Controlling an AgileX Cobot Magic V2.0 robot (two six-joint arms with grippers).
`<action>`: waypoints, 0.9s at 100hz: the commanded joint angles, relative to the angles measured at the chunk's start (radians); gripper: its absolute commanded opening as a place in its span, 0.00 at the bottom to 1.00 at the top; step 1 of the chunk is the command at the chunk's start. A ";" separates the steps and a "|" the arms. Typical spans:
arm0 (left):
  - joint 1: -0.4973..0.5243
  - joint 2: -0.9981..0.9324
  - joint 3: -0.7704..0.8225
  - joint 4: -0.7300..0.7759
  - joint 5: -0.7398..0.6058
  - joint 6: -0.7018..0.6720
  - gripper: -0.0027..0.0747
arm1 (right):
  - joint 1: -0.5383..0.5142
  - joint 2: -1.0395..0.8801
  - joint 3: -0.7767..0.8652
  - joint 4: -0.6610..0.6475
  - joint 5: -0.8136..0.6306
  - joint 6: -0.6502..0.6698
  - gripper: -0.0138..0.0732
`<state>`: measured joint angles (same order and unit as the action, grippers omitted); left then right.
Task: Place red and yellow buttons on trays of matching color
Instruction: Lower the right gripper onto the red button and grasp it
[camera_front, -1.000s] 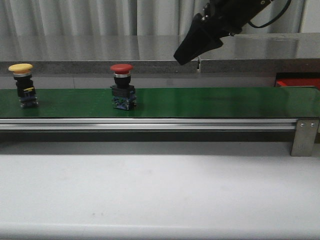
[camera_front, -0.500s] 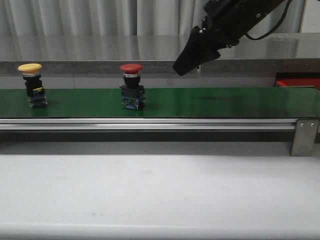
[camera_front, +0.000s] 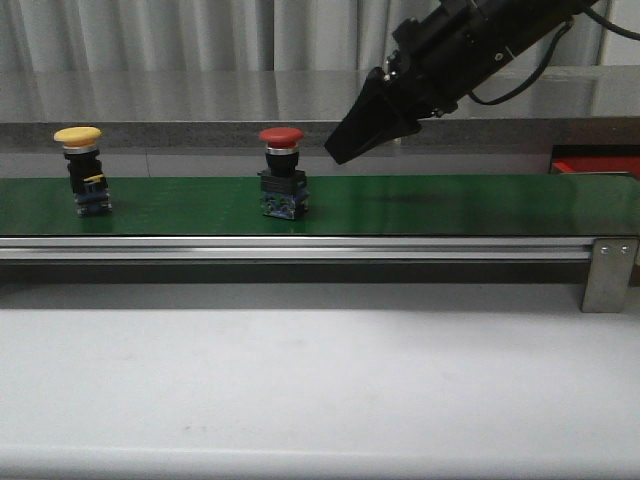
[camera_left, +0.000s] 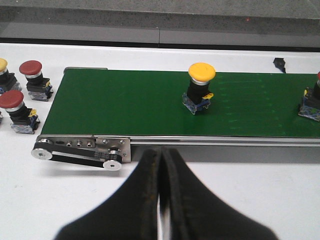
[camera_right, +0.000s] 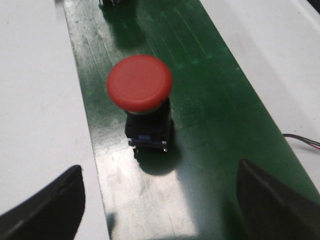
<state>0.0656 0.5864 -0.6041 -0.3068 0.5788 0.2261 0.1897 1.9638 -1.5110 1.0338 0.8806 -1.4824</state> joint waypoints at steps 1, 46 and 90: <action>-0.006 -0.001 -0.026 -0.020 -0.075 -0.003 0.01 | -0.001 -0.055 -0.032 0.066 0.025 -0.030 0.86; -0.006 -0.001 -0.026 -0.020 -0.075 -0.003 0.01 | -0.002 -0.055 -0.032 0.056 0.030 -0.051 0.86; -0.006 -0.001 -0.026 -0.020 -0.075 -0.003 0.01 | -0.002 -0.055 -0.032 0.048 0.030 -0.051 0.86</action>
<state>0.0656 0.5864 -0.6041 -0.3068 0.5769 0.2261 0.1897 1.9638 -1.5110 1.0359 0.8967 -1.5181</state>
